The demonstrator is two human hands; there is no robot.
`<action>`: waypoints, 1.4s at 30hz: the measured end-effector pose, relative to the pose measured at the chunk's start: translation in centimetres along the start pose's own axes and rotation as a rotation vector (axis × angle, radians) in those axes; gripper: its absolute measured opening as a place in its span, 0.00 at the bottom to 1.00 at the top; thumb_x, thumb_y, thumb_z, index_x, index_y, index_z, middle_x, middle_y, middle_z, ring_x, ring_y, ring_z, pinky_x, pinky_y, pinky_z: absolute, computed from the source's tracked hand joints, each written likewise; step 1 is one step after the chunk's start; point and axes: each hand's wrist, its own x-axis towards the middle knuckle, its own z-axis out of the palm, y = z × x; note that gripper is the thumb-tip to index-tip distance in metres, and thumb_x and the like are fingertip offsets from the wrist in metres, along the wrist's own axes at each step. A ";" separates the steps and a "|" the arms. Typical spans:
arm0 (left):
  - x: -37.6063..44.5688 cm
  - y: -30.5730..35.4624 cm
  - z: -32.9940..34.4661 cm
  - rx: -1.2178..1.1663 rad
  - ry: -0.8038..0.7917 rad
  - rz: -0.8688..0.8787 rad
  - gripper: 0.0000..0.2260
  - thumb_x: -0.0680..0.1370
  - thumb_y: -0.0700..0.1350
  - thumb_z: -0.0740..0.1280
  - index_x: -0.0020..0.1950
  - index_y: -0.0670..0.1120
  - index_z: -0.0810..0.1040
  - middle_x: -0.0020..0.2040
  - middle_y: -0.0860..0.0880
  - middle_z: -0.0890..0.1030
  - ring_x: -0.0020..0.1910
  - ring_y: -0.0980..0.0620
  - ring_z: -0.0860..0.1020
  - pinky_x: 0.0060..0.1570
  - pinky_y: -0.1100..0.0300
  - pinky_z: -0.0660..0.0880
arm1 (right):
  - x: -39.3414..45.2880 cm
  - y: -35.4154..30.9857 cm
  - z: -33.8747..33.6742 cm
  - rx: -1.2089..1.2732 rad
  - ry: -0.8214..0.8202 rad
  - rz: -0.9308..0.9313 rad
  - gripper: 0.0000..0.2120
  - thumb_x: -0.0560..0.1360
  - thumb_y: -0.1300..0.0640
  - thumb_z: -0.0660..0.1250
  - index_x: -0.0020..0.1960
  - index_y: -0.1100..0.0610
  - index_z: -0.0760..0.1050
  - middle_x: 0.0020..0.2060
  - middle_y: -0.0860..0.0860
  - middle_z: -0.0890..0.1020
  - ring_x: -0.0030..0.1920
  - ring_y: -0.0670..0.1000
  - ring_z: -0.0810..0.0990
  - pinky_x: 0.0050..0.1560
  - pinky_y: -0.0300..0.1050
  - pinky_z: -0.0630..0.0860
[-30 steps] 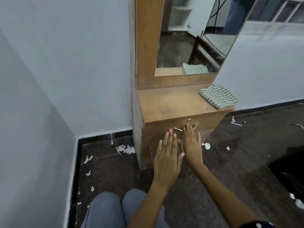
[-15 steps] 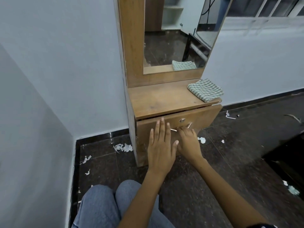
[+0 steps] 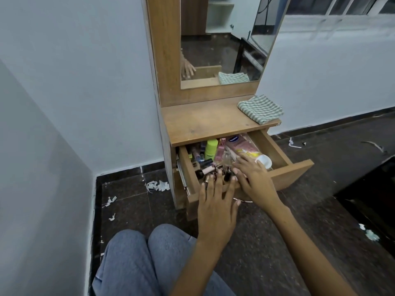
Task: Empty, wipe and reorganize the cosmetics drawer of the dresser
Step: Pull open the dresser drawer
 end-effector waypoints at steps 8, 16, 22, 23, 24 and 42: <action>-2.8 1.9 -0.7 -0.055 -0.047 -0.001 0.23 0.81 0.55 0.50 0.74 0.51 0.64 0.73 0.45 0.67 0.70 0.44 0.66 0.66 0.46 0.65 | -3.5 0.0 -0.9 -0.046 -0.055 0.053 0.22 0.80 0.49 0.49 0.55 0.54 0.81 0.53 0.50 0.84 0.65 0.50 0.75 0.66 0.36 0.56; -5.1 3.4 -1.2 -0.110 -0.046 0.038 0.22 0.81 0.56 0.50 0.72 0.50 0.68 0.70 0.45 0.71 0.69 0.45 0.69 0.68 0.48 0.63 | -6.6 0.1 -1.7 -0.042 -0.098 0.090 0.25 0.78 0.46 0.47 0.56 0.55 0.80 0.57 0.52 0.82 0.68 0.50 0.72 0.65 0.50 0.67; -5.3 3.4 -1.3 -0.138 -0.048 0.038 0.22 0.82 0.56 0.49 0.73 0.50 0.68 0.70 0.45 0.71 0.70 0.46 0.68 0.70 0.48 0.62 | -7.0 0.1 -1.5 -0.088 -0.139 0.127 0.27 0.78 0.46 0.45 0.55 0.55 0.81 0.56 0.52 0.83 0.68 0.48 0.72 0.66 0.48 0.65; -5.2 3.4 -1.4 -0.145 -0.048 0.036 0.22 0.82 0.56 0.49 0.72 0.50 0.68 0.69 0.46 0.72 0.69 0.46 0.69 0.70 0.49 0.62 | -7.0 0.2 -1.4 -0.077 -0.135 0.135 0.27 0.78 0.46 0.45 0.55 0.55 0.81 0.56 0.52 0.83 0.68 0.49 0.72 0.67 0.49 0.65; -5.2 3.4 -1.4 -0.149 -0.048 0.035 0.22 0.82 0.56 0.50 0.72 0.50 0.69 0.69 0.46 0.73 0.69 0.46 0.70 0.69 0.49 0.62 | -6.9 0.1 -1.4 -0.063 -0.128 0.141 0.27 0.78 0.46 0.46 0.55 0.56 0.81 0.56 0.52 0.83 0.69 0.49 0.72 0.67 0.51 0.66; -3.5 3.2 -4.1 -0.328 -0.169 -0.004 0.21 0.82 0.54 0.53 0.71 0.49 0.70 0.68 0.47 0.73 0.67 0.50 0.70 0.66 0.54 0.66 | -7.0 0.1 -1.4 -0.015 -0.081 0.132 0.24 0.78 0.45 0.47 0.40 0.53 0.78 0.37 0.48 0.83 0.43 0.49 0.80 0.50 0.42 0.64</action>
